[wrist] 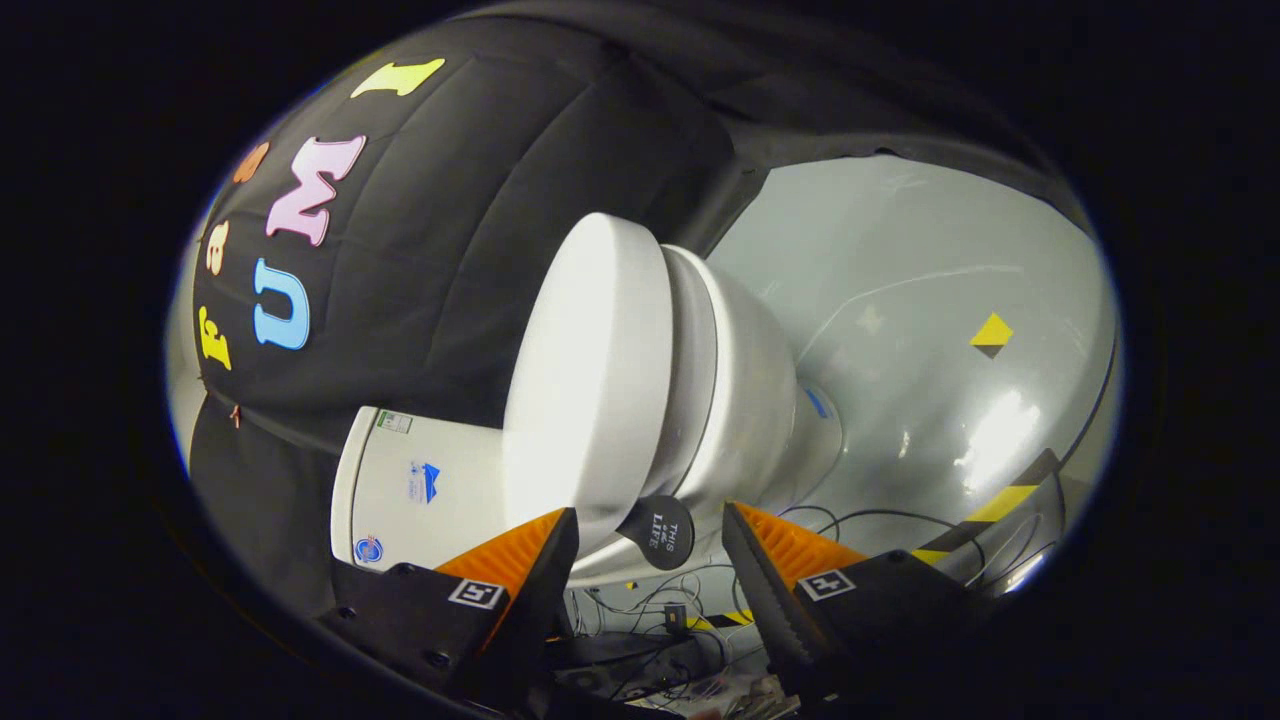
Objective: Open the toilet lid.
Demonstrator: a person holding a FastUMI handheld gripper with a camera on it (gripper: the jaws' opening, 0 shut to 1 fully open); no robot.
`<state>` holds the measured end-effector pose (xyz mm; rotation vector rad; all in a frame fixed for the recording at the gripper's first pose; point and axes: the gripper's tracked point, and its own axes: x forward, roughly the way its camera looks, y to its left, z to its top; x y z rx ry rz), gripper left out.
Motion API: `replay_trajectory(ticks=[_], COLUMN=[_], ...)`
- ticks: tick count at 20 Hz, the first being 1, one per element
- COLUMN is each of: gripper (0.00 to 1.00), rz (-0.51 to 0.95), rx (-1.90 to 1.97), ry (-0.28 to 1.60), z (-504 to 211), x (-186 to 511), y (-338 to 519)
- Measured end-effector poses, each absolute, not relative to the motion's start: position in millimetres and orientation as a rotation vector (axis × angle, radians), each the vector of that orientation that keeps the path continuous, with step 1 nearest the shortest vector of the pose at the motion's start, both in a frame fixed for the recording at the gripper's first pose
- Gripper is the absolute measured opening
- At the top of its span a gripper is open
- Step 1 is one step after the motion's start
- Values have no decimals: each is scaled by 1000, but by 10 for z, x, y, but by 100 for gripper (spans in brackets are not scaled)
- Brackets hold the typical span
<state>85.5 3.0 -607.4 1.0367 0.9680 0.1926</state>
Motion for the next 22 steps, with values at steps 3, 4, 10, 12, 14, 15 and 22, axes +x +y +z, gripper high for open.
replay_trajectory(ticks=[3, 4, 10, 12, 14, 15, 22], gripper=[57, 49, 8, 8, 8, 8, 8], rz=[187, 171, 206, 182, 160, 154, 78], rx=[1095, 1120, 1243, 1147, 1087, 1066, 833], ry=[990, 1017, 988, 1001, 1017, 1015, 961], z=[-6156, -6198, -6099, -6094, -6000, -5934, -5330], x=[901, 870, 849, 881, 891, 905, 969], y=[53, 37, 139, 188, 180, 174, 222])
